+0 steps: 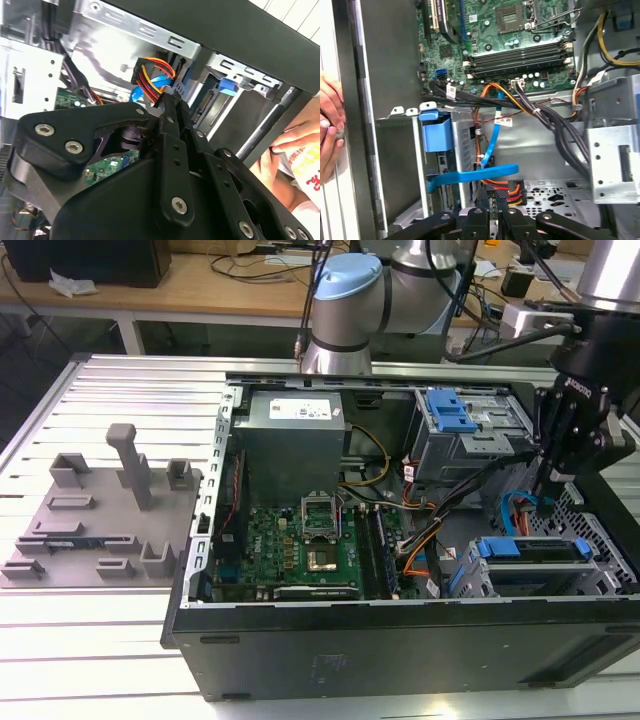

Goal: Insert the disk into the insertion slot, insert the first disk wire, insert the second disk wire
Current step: 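Insert the first disk wire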

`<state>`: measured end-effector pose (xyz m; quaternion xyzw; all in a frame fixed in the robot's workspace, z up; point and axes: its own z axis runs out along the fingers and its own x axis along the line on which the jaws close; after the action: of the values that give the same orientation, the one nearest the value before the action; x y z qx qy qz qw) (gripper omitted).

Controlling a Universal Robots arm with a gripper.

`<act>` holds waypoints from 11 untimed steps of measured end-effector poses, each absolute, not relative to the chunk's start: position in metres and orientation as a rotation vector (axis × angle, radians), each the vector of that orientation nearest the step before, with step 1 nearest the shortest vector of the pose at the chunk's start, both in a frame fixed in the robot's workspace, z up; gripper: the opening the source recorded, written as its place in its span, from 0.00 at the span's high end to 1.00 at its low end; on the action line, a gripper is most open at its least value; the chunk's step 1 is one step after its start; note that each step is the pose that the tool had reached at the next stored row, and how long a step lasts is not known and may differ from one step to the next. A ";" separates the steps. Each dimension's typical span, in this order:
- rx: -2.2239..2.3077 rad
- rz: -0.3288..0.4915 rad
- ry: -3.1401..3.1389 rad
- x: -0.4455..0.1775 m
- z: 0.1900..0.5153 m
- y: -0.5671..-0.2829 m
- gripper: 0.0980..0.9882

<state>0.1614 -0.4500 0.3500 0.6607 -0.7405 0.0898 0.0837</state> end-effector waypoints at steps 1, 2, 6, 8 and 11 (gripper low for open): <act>1.973 0.267 -2.210 0.161 0.350 -0.452 0.93; 1.976 0.264 -2.211 0.161 0.350 -0.456 0.93; 1.981 0.259 -2.212 0.161 0.350 -0.466 0.93; 1.987 0.252 -2.213 0.161 0.350 -0.473 0.93; 1.998 0.242 -2.214 0.161 0.350 -0.477 0.93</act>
<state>0.1614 -0.4770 0.3500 0.6659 -0.7379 0.0806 0.0746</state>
